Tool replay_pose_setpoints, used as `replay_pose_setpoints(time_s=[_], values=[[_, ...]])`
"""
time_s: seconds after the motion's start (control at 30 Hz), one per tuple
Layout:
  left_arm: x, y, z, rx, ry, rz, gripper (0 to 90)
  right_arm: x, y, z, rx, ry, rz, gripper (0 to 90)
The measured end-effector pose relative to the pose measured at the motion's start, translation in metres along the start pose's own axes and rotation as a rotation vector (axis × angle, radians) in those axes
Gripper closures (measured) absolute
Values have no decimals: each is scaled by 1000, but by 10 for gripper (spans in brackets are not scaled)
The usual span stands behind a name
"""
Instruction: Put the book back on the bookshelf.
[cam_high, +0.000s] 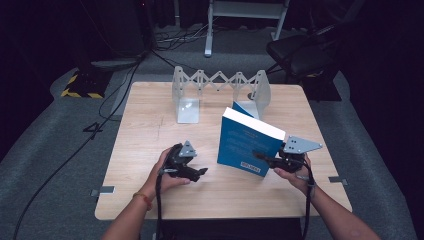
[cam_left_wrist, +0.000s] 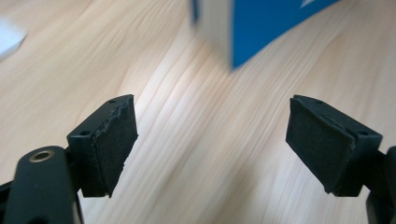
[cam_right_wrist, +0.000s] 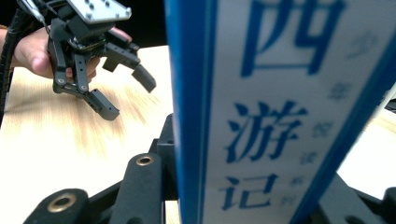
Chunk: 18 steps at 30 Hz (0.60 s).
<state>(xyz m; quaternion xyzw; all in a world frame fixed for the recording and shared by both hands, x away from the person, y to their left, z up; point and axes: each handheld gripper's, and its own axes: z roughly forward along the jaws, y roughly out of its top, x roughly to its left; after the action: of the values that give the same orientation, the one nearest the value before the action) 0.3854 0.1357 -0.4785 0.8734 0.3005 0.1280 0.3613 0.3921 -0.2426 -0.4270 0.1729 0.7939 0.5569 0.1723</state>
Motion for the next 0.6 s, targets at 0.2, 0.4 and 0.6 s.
replay_pose_setpoints(time_s=[0.2,0.4,0.6], values=[[14,-28,-15,22,69,-67,172,3,2,1,3,-12,-12,618],[21,-42,-16,38,99,-112,167,2,4,3,2,-9,-11,618],[23,-48,-12,29,110,-153,157,1,4,3,3,-11,-11,619]])
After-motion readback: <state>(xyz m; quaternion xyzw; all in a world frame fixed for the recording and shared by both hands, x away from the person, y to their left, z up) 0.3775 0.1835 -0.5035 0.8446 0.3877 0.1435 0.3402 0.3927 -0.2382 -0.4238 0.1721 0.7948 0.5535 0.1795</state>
